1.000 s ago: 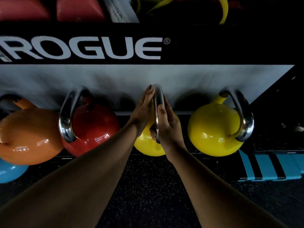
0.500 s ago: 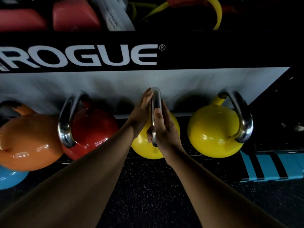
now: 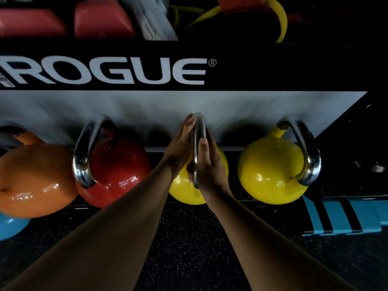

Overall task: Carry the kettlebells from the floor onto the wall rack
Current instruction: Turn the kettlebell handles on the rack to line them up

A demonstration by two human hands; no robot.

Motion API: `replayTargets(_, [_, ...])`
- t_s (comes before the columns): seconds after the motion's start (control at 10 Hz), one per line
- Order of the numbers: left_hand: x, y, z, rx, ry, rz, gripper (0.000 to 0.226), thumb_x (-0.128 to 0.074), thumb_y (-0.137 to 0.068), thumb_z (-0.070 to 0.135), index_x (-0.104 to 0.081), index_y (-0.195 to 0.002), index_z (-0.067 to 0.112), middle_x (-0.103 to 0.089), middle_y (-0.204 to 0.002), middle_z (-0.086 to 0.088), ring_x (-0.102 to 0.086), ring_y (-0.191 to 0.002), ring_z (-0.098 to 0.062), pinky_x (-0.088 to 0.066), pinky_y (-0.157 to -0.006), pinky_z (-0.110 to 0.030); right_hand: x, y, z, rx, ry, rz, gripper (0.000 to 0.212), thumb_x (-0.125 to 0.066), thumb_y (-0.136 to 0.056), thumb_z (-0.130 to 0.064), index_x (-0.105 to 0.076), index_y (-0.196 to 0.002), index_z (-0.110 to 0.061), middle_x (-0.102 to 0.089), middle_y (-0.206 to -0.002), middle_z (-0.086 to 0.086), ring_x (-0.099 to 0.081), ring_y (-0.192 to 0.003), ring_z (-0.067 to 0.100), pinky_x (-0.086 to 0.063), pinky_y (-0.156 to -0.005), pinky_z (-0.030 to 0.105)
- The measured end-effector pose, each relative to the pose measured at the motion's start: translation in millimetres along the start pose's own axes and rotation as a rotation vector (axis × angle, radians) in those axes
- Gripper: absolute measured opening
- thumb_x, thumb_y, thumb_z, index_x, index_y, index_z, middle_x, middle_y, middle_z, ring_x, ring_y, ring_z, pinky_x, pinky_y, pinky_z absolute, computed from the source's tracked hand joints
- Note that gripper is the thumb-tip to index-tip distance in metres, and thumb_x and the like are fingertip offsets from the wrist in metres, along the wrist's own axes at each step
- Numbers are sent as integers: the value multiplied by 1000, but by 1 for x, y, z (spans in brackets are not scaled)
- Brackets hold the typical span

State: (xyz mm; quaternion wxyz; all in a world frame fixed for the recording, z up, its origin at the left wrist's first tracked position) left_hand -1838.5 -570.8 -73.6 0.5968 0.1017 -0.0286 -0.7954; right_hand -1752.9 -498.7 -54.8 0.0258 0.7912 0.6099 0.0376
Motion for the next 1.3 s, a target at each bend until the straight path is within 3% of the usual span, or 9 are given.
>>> replayTargets(0.2, [-1,1,2,-4,-11,-2,52,-34,-101,50,-34,-149,31,-39,-154,1,-39,-138,-12,-31,-116,-38,0,0,-1,29,43,0,49,-31,-93,-62,-33,-141,-56,-69,-101,11,-60,-47,13,-47,-46,29])
replayTargets(0.4, [0,-1,7,8,-104,18,50,-33,-103,44,-36,-148,24,-41,-153,-2,-38,-139,-14,-27,-118,-38,4,-2,-4,-8,126,-30,49,-30,-96,-57,-31,-144,-51,-69,-99,6,-66,-57,17,-54,-51,34])
replayTargets(0.5, [7,0,19,-14,-248,-5,46,-39,-104,30,-39,-147,13,-40,-153,-8,-38,-139,-16,-25,-119,-36,11,-7,-9,-40,300,-74,47,-31,-98,-54,-31,-145,-49,-68,-114,4,-71,-78,21,-53,-57,29])
replayTargets(0.6, [18,9,44,-156,-569,35,43,-54,-97,11,-48,-140,6,-38,-150,-18,-50,-126,-5,-40,-105,-25,40,-19,-32,62,608,-22,37,-49,-95,-49,-61,-124,-29,-74,-105,3,-68,-96,22,-44,-62,22])
replayTargets(0.7, [20,24,60,-198,-668,155,48,-62,-92,31,-50,-137,19,-48,-142,-13,-52,-123,-17,-47,-98,-35,68,-19,-49,158,618,69,16,-61,-91,-33,-68,-99,-21,-74,-94,4,-68,-91,23,-50,-70,28])
replayTargets(0.8, [-8,59,84,-363,-1075,113,47,-61,-86,37,-55,-130,21,-52,-136,-9,-52,-122,-30,-45,-99,-40,109,-2,-64,192,723,71,2,-65,-86,-20,-66,-88,-21,-72,-88,6,-67,-89,27,-54,-78,42])
replayTargets(0.9, [-28,83,97,-417,-1282,71,45,-62,-82,31,-58,-126,22,-57,-132,-8,-54,-118,-32,-45,-97,-44,132,14,-78,246,828,52,5,-65,-85,-24,-67,-87,-21,-73,-87,4,-68,-92,25,-53,-80,42])
replayTargets(1.1, [-81,148,127,-455,-1553,-14,24,-54,-85,33,-66,-105,28,-73,-105,-8,-68,-94,-28,-48,-87,-38,174,57,-132,333,1033,-39,13,-59,-88,-35,-66,-94,-25,-72,-100,2,-66,-97,30,-53,-82,39])
replayTargets(1.3, [-107,218,174,-365,-1564,-11,21,-54,-82,35,-65,-98,27,-66,-126,-10,-69,-93,-30,-55,-78,-36,210,134,-207,352,1100,-104,19,-57,-90,-33,-68,-102,-24,-71,-107,9,-65,-98,35,-52,-87,43])
Point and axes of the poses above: each hand's wrist, its own y-axis away from the middle knuckle, its own x-axis out of the back of the hand, z = x × y, the point moved 6 cm from there along -y, towards the middle knuckle
